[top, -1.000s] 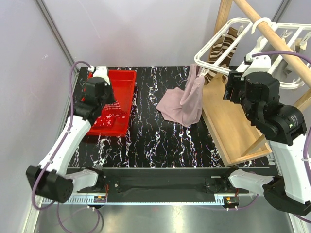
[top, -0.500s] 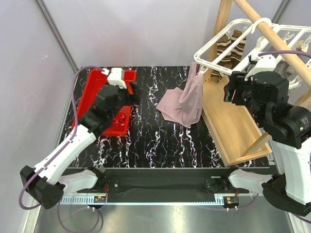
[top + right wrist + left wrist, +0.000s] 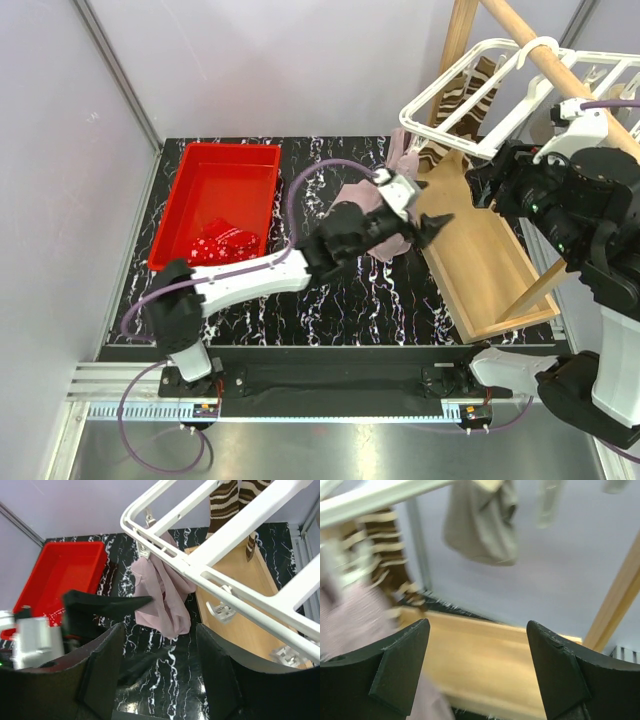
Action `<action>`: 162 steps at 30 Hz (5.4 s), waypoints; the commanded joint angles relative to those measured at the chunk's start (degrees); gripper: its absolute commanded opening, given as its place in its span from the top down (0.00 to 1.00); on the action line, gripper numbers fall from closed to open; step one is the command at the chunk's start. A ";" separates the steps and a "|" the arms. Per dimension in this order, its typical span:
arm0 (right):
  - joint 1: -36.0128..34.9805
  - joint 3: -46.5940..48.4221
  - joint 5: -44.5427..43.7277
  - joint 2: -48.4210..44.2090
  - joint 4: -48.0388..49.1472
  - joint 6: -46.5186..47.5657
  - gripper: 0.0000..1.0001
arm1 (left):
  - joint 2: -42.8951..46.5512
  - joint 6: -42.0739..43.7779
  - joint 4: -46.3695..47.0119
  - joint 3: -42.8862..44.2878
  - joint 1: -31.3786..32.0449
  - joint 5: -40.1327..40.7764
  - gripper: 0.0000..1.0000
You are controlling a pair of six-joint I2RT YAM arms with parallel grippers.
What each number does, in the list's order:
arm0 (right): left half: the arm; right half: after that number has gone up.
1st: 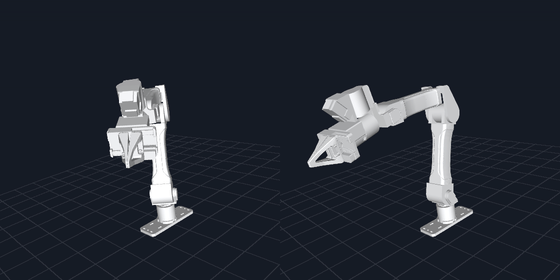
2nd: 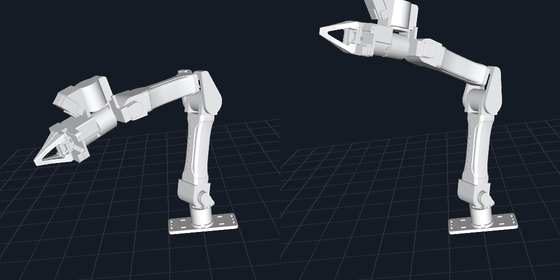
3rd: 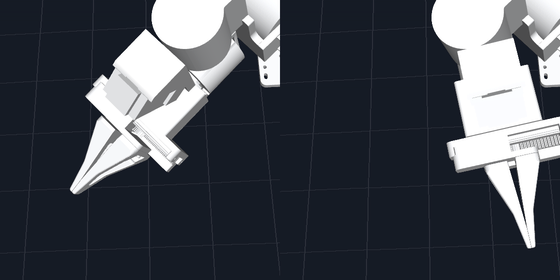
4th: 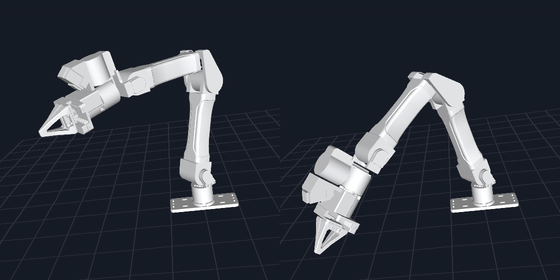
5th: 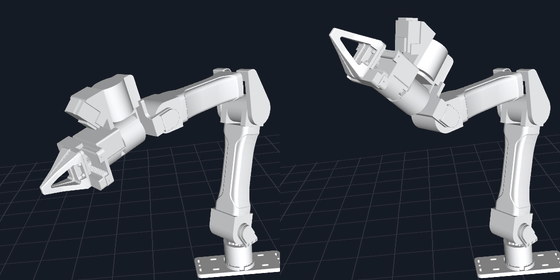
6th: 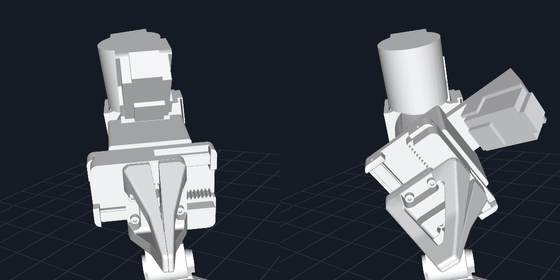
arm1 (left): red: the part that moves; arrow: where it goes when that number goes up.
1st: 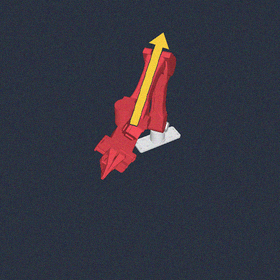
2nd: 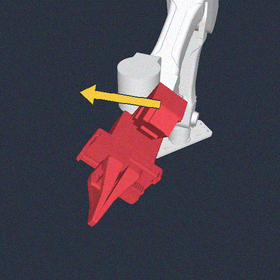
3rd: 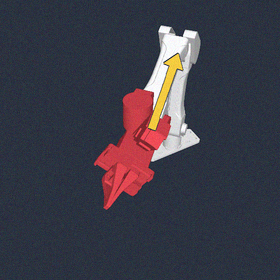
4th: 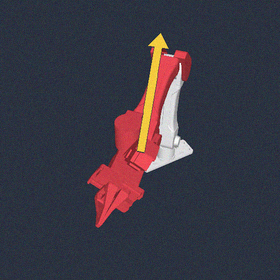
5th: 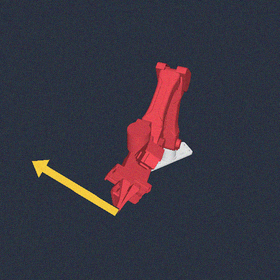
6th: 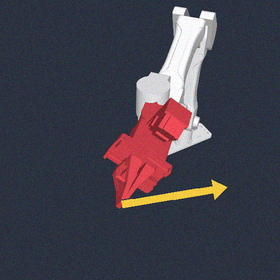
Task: Clip the socks to the hanger
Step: Open the clamp at the hanger, then pick up the sock from the bin.
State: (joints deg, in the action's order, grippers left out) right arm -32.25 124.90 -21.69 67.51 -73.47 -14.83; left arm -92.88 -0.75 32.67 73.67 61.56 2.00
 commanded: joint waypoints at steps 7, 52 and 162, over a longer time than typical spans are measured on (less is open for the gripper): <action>-0.01 1.75 1.83 -2.02 -2.11 -1.08 0.34 | -16.71 5.94 12.51 22.82 3.65 -2.09 0.13; 0.08 -2.47 -3.35 -3.70 -1.77 0.15 0.34 | -24.28 -5.04 7.42 37.43 3.83 -8.49 0.92; 1.66 -26.20 -12.68 -5.72 26.63 2.09 1.00 | 35.49 -28.16 -56.03 -15.74 -35.78 10.31 0.34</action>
State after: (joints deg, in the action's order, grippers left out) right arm -31.05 97.80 -36.75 62.33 -45.98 -12.69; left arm -57.93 -22.81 -8.32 61.08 32.42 5.43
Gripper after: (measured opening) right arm 0.033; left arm 0.667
